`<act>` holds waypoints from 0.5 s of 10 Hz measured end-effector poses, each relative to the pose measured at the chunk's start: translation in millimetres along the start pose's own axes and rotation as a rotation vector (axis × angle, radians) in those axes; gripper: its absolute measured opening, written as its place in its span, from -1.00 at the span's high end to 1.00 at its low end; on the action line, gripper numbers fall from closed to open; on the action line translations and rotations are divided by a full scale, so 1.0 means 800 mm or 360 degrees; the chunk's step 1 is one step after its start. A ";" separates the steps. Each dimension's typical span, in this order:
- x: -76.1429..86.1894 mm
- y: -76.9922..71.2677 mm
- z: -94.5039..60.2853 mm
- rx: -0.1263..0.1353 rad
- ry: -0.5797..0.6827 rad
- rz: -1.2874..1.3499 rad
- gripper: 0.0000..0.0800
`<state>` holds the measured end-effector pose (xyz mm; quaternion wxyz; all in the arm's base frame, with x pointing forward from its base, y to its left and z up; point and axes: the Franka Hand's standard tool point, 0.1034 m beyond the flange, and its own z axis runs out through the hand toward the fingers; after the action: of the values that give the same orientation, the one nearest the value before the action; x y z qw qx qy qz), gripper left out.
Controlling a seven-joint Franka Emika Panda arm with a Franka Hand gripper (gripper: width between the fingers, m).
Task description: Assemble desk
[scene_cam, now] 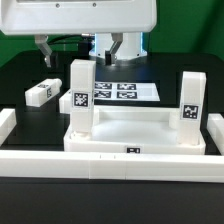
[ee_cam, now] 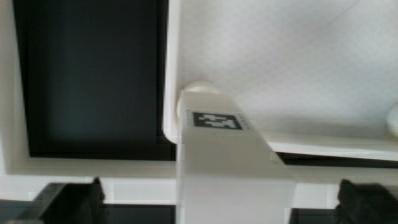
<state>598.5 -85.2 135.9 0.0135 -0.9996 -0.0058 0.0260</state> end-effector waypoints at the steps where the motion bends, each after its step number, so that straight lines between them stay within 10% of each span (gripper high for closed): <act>1: -0.001 0.002 0.002 0.0001 -0.0004 0.0004 -0.62; 5: -0.004 0.007 0.011 0.0001 -0.0022 0.0007 -0.62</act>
Offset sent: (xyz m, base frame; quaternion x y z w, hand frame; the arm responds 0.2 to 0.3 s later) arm 0.0060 -0.0049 -0.0090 0.0072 0.0122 -0.0126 0.9998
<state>594.8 -90.3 127.0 0.0136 -0.9994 -0.0036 0.0330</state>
